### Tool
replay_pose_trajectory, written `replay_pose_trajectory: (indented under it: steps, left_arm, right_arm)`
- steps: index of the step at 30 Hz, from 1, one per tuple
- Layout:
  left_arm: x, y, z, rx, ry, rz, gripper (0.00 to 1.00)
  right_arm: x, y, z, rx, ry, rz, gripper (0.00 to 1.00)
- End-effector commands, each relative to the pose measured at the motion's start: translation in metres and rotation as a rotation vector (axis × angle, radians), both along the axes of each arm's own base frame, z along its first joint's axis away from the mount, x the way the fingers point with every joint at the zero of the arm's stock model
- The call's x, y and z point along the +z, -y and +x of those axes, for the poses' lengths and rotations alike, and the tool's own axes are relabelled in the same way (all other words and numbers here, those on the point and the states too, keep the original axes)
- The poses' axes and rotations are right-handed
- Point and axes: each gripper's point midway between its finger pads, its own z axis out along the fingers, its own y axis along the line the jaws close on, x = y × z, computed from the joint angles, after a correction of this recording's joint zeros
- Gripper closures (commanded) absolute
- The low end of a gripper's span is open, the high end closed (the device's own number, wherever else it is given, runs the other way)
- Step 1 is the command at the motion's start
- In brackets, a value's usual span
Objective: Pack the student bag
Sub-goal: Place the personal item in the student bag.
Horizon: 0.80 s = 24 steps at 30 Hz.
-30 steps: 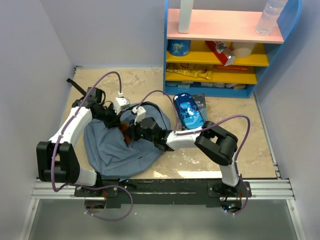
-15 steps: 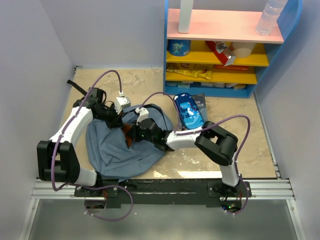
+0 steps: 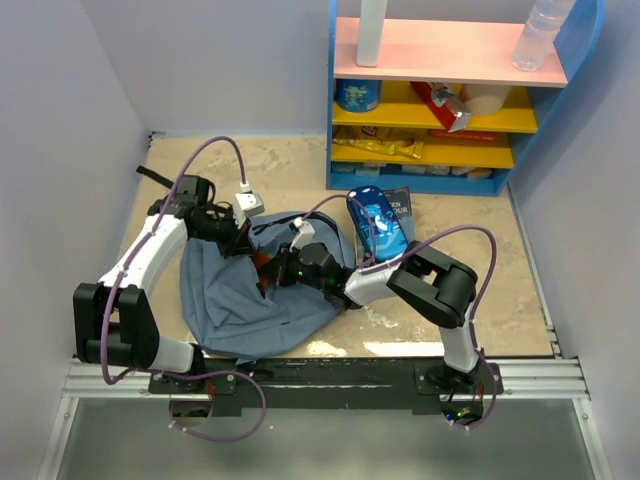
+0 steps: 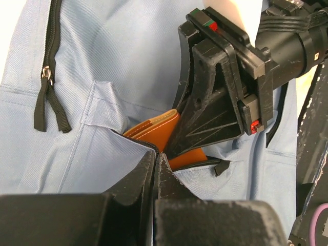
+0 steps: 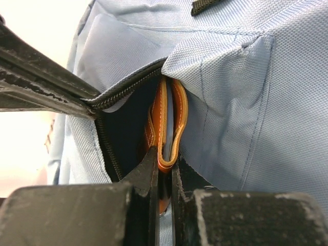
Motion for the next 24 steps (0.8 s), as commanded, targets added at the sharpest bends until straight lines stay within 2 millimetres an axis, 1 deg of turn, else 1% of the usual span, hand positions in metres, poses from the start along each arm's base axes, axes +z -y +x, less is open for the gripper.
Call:
replay_pose_trajectory:
  steps: [1,2,3,5,7,8,10,11,13,16,17,18,19,20,21,22,23,24]
  left_arm:
    - [0.033,0.02,-0.001,-0.063,0.082,-0.123,1.0]
    - [0.032,0.02,-0.001,-0.065,0.082,-0.124,1.0]
    - [0.032,0.02,-0.001,-0.063,0.084,-0.123,1.0]
    - [0.032,0.02,0.0,-0.064,0.084,-0.123,1.0]
    - [0.031,0.019,0.0,-0.062,0.085,-0.12,1.0]
    - [0.031,0.019,0.0,-0.063,0.084,-0.121,1.0]
    - [0.029,0.02,0.0,-0.065,0.087,-0.119,1.0]
    - [0.028,0.019,0.0,-0.062,0.083,-0.121,1.0]
    - [0.027,0.02,0.0,-0.064,0.079,-0.128,1.0]
    - [0.029,0.022,0.001,-0.064,0.074,-0.135,1.0]
    - [0.029,0.023,0.001,-0.064,0.072,-0.137,1.0]
    - [0.029,0.023,0.001,-0.063,0.072,-0.135,1.0]
    - [0.03,0.023,0.001,-0.064,0.074,-0.134,1.0]
    - [0.031,0.024,0.0,-0.067,0.074,-0.133,1.0]
    - [0.031,0.023,0.0,-0.064,0.075,-0.13,1.0]
    - [0.031,0.023,0.0,-0.062,0.075,-0.126,1.0]
    - [0.031,0.023,0.0,-0.063,0.078,-0.124,1.0]
    - [0.031,0.022,0.0,-0.061,0.078,-0.122,1.0]
  right_arm:
    - [0.045,-0.012,0.008,0.013,0.069,0.133,1.0]
    - [0.027,-0.017,0.0,0.059,0.043,0.079,1.0]
    - [0.028,-0.025,-0.007,0.115,0.035,0.086,1.0]
    - [0.015,-0.028,-0.019,0.164,0.027,0.07,1.0]
    - [0.0,-0.026,-0.038,0.247,0.016,0.031,1.0]
    - [-0.014,-0.021,-0.051,0.283,0.021,-0.022,1.0]
    - [-0.024,-0.017,-0.07,0.356,0.028,-0.057,1.0]
    - [-0.038,-0.011,-0.079,0.385,0.016,-0.098,1.0]
    - [-0.044,-0.008,-0.089,0.433,0.009,-0.104,1.0]
    - [-0.041,-0.013,-0.084,0.445,0.041,-0.124,1.0]
    - [-0.031,-0.021,-0.077,0.439,0.065,-0.113,1.0]
    - [-0.025,-0.026,-0.071,0.428,0.081,-0.109,1.0]
    - [-0.019,-0.031,-0.065,0.415,0.098,-0.107,0.95]
    - [-0.005,-0.04,-0.053,0.393,0.134,-0.097,0.88]
    - [0.001,-0.044,-0.048,0.379,0.147,-0.092,0.79]
    - [0.006,-0.048,-0.042,0.369,0.16,-0.086,0.65]
    - [0.015,-0.053,-0.033,0.348,0.176,-0.079,0.59]
    - [0.019,-0.053,-0.03,0.335,0.185,-0.075,0.54]
